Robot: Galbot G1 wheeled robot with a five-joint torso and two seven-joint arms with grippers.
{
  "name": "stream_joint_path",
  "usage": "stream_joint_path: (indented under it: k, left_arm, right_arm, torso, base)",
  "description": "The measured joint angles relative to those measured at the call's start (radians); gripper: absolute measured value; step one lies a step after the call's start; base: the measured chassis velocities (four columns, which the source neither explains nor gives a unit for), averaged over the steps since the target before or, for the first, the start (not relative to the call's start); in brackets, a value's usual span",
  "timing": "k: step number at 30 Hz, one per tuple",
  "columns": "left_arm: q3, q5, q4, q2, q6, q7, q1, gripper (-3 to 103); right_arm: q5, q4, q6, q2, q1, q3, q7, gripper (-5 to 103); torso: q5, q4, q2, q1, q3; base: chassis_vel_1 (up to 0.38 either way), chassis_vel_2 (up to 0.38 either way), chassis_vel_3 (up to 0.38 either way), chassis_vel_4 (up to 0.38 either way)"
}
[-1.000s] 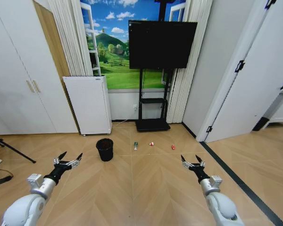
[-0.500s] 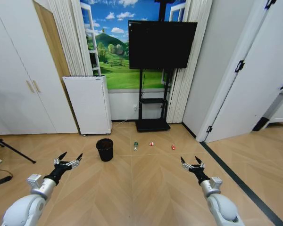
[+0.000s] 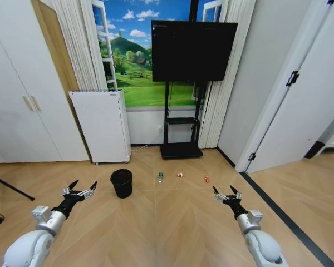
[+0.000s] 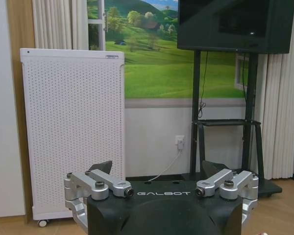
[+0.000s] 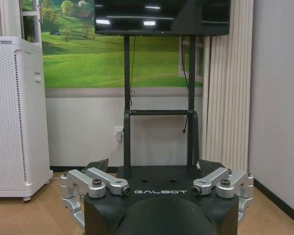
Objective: Pick up the trash bin and place the garbage on the floor into it.
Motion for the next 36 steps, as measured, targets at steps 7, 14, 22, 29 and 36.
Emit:
stream_joint_path:
  k: [7,14,22,29,36]
  left_arm:
    - [0.003,0.005,-0.001,-0.005,0.000,0.000,0.001,100]
    - [0.003,0.005,0.001,-0.005,0.003,-0.002,-0.002,100]
    - [0.010,0.005,0.003,-0.008,0.005,-0.005,-0.005,100]
    - [0.011,0.006,0.006,-0.012,0.006,-0.009,-0.006,100]
    - [0.010,0.011,0.001,-0.018,0.022,-0.013,-0.001,100]
  right_arm:
    - [-0.003,-0.008,0.004,-0.001,-0.001,-0.001,-0.003,100]
    - [-0.004,-0.015,0.007,0.002,0.001,-0.006,-0.003,100]
    - [-0.009,-0.023,0.009,0.005,0.001,-0.009,-0.003,100]
    - [-0.009,-0.028,0.018,0.010,0.001,-0.012,0.000,100]
    - [0.031,-0.031,0.032,0.015,-0.001,-0.014,0.006,100]
  torso:
    - [-0.0003,-0.0006,0.000,0.000,0.000]
    - [-0.0007,-0.0007,0.000,0.000,0.000]
    - [0.0002,-0.0003,0.000,0.000,0.000]
    - [0.0004,-0.0007,0.000,0.000,0.000]
    - [0.0000,-0.0003,-0.002,0.000,-0.001]
  base:
    - [-0.323,0.321,0.331,-0.329]
    - [-0.364,0.388,0.369,-0.362]
    - [-0.368,0.360,0.348,-0.340]
    - [-0.347,0.358,0.344,-0.347]
    - [-0.293,0.309,0.296,-0.292]
